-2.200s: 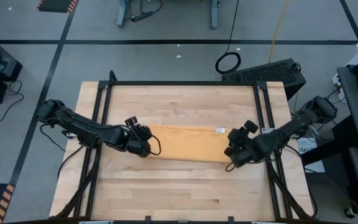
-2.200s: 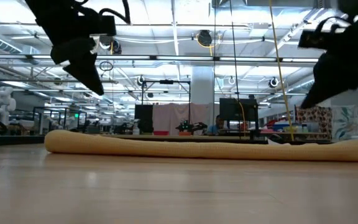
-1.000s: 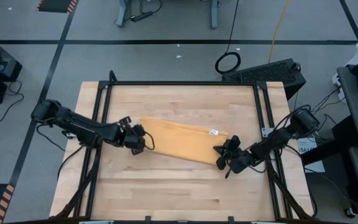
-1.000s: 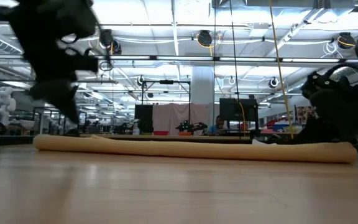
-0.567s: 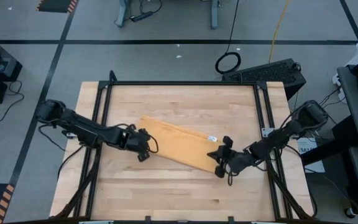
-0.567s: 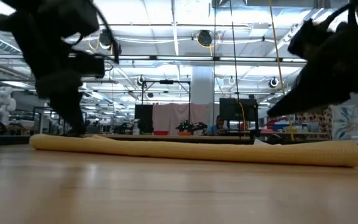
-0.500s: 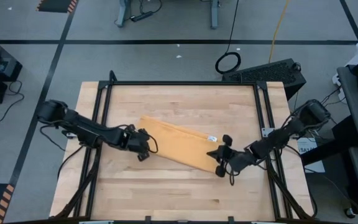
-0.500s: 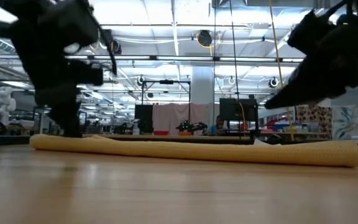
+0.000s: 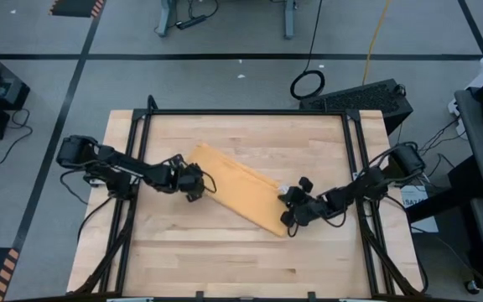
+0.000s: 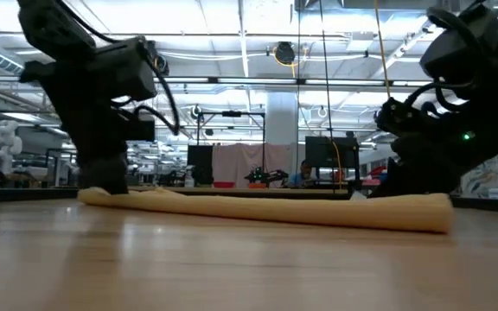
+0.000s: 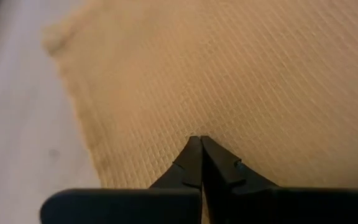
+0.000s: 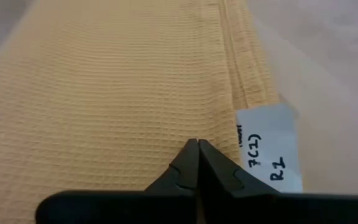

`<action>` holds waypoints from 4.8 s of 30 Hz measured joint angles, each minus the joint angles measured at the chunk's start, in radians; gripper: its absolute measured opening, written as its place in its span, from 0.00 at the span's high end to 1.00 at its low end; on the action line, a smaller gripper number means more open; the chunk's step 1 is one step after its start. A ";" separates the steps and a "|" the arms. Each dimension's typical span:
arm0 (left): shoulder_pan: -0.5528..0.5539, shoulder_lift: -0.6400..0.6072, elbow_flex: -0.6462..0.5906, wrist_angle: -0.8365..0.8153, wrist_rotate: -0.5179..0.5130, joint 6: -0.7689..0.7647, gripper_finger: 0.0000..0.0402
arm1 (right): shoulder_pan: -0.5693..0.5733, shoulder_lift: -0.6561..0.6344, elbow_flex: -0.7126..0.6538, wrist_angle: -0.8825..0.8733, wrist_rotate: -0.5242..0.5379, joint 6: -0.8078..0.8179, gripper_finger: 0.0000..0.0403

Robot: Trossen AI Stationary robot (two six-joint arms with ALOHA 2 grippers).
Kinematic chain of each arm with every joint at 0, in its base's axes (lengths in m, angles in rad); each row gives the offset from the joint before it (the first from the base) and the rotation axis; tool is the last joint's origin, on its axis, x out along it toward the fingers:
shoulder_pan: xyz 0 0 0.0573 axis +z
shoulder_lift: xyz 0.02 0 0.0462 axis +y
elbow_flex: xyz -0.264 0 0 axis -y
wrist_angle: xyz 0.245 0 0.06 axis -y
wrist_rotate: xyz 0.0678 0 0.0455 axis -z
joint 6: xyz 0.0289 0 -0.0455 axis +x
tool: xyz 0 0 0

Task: Roll towel
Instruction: Roll the yellow towel

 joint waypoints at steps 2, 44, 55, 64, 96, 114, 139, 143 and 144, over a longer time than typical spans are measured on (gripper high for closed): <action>0.046 0.001 0.000 0.063 -0.023 0.068 1.00 | 0.021 0.025 0.017 0.016 -0.005 0.058 1.00; -0.106 0.158 0.074 0.087 -0.005 -0.263 0.97 | 0.116 0.181 0.276 -0.101 -0.090 0.150 1.00; 0.075 0.151 0.071 0.191 -0.022 0.043 0.97 | 0.112 0.189 0.302 -0.018 0.035 0.155 1.00; 0.056 -0.032 0.105 0.095 0.067 0.170 0.97 | 0.100 -0.011 0.308 -0.024 0.031 -0.123 1.00; 0.121 0.066 0.013 0.340 -0.011 0.249 0.97 | 0.098 0.169 0.318 0.039 -0.254 0.139 1.00; -0.175 -0.018 0.019 0.395 0.276 -0.095 0.97 | 0.154 -0.005 0.326 -0.085 -0.249 -0.446 1.00; -0.246 0.226 0.018 0.531 -0.088 0.085 0.97 | 0.143 0.314 0.326 0.338 -0.233 -0.075 1.00; -0.230 0.208 0.019 0.471 -0.078 0.081 0.97 | 0.144 0.270 0.324 0.295 -0.252 -0.095 1.00; -0.232 0.200 0.019 0.460 -0.068 0.076 0.97 | 0.146 0.252 0.324 0.280 -0.252 -0.108 1.00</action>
